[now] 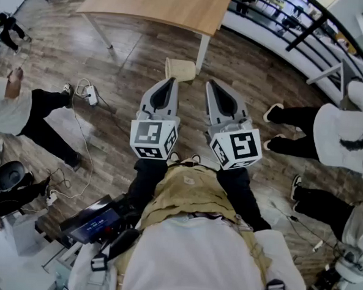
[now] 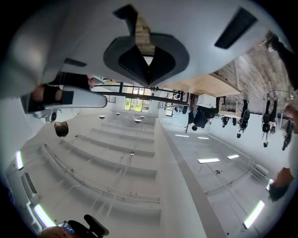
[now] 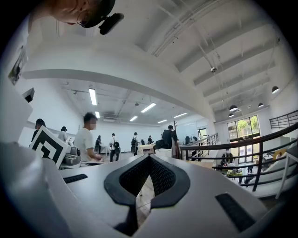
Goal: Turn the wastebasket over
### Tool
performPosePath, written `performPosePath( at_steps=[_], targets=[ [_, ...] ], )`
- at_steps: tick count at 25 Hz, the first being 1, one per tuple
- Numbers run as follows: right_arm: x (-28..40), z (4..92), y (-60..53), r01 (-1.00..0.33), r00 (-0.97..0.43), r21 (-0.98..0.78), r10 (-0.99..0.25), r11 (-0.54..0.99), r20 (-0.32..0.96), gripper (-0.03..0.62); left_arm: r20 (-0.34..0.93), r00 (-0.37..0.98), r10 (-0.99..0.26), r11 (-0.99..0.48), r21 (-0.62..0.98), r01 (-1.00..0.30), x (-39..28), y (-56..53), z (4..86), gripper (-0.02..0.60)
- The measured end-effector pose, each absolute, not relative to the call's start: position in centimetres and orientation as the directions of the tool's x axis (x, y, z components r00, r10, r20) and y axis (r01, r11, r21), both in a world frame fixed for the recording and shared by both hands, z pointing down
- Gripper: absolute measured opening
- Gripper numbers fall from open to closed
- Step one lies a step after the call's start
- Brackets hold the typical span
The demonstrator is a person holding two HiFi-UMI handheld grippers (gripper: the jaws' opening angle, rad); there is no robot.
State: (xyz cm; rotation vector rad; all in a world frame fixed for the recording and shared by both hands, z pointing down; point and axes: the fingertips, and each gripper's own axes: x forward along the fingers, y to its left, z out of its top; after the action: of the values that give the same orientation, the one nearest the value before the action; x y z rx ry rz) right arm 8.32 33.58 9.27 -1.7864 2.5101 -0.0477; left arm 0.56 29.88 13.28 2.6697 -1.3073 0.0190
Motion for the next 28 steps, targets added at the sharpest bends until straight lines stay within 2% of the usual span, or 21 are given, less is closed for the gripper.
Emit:
performPosePath(
  at_steps=[20,28],
  targets=[
    [8.1,9.3,33.2,-0.941,-0.334,-0.053,-0.943,0.334,-0.016,0.018,0.103,0.618,-0.78,-0.602,0.147,-0.785,0.8,29.7,13.5,0.002],
    [10.0,10.1,33.4,-0.939,-0.338,-0.061,-0.941,0.338,-0.015,0.018,0.11,0.609,-0.785,-0.594,0.141,-0.792,2.5,30.0,14.1,0.002]
  ],
)
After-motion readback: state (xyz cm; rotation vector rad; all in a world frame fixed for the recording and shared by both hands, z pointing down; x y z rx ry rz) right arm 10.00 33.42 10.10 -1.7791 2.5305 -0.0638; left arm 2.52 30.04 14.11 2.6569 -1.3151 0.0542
